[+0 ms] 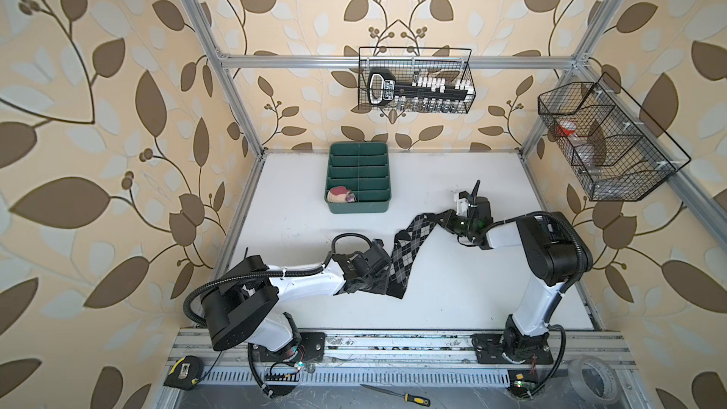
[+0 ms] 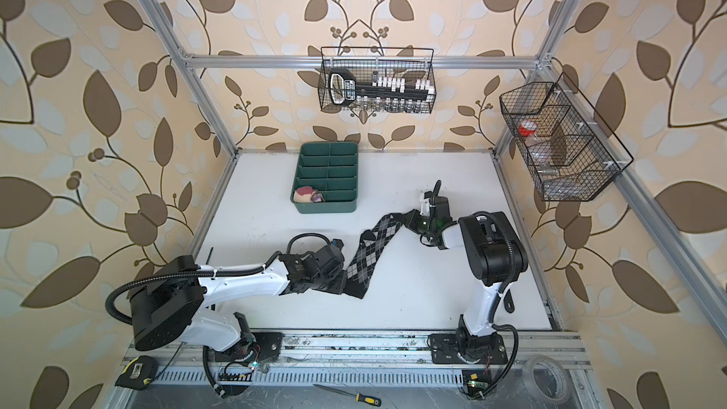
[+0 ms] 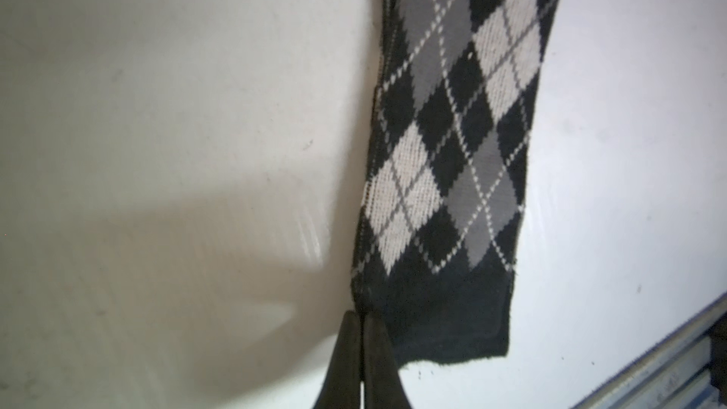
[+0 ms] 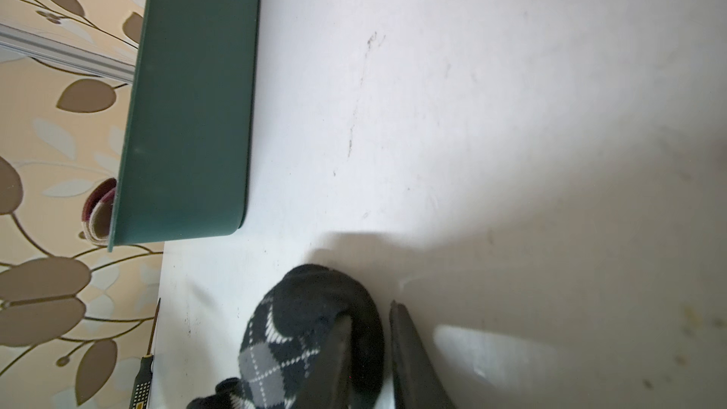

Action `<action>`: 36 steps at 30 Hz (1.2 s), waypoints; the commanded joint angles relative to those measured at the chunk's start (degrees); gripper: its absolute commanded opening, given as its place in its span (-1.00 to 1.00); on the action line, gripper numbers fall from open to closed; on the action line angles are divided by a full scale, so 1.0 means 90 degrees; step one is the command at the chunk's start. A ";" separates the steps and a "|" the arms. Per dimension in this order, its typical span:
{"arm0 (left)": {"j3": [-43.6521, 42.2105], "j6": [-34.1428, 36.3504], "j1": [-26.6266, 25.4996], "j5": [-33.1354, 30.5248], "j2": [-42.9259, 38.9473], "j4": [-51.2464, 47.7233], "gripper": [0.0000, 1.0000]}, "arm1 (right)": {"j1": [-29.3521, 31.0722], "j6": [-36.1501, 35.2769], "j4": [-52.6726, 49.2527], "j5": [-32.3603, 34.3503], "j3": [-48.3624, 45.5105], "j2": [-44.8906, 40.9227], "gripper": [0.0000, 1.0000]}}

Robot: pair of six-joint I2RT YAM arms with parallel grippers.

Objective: Roll the socks

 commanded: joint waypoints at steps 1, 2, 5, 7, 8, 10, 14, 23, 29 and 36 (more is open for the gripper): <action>-0.0045 -0.0210 -0.0154 -0.0153 -0.0134 -0.0186 -0.91 | 0.0090 -0.0234 -0.0543 0.0131 0.0210 0.0300 -0.58; -0.0035 -0.0212 -0.0182 -0.0161 -0.0126 -0.0168 -0.85 | 0.0161 -0.0308 -0.0645 0.0142 0.0279 0.0313 -0.58; 0.0006 -0.0215 -0.0233 -0.0181 -0.0086 -0.0145 -0.66 | 0.0307 -0.0366 -0.0771 0.0183 0.0410 0.0318 -0.58; 0.0025 -0.0212 -0.0252 -0.0167 -0.0066 -0.0115 -0.53 | 0.0367 -0.0393 -0.0853 0.0238 0.0481 0.0315 -0.57; 0.0024 -0.0212 -0.0262 -0.0166 -0.0065 -0.0094 -0.45 | 0.0377 -0.0414 -0.0902 0.0257 0.0516 0.0316 -0.57; 0.0027 -0.0202 -0.0265 -0.0158 -0.0065 -0.0053 -0.36 | 0.0371 -0.0468 -0.1010 0.0295 0.0580 0.0314 -0.57; 0.0074 -0.0177 -0.0278 -0.0224 -0.0126 -0.0064 -0.19 | 0.0253 -0.0521 -0.1125 0.0344 0.0509 0.0075 -0.49; 0.0580 0.0699 -0.0283 -0.0995 -0.1616 -0.0438 0.87 | -0.0325 -0.1286 -0.2282 0.0759 0.0457 -0.1628 -0.07; 0.1298 0.2990 -0.0283 -0.1286 -0.2894 -0.0575 0.98 | 0.0297 -0.3019 -0.3263 0.2098 0.0539 -0.3463 0.50; 0.1366 0.4812 -0.0269 -0.1661 -0.4189 -0.0320 0.98 | 0.0557 -0.3880 -0.3201 0.2803 0.0363 -0.5371 1.00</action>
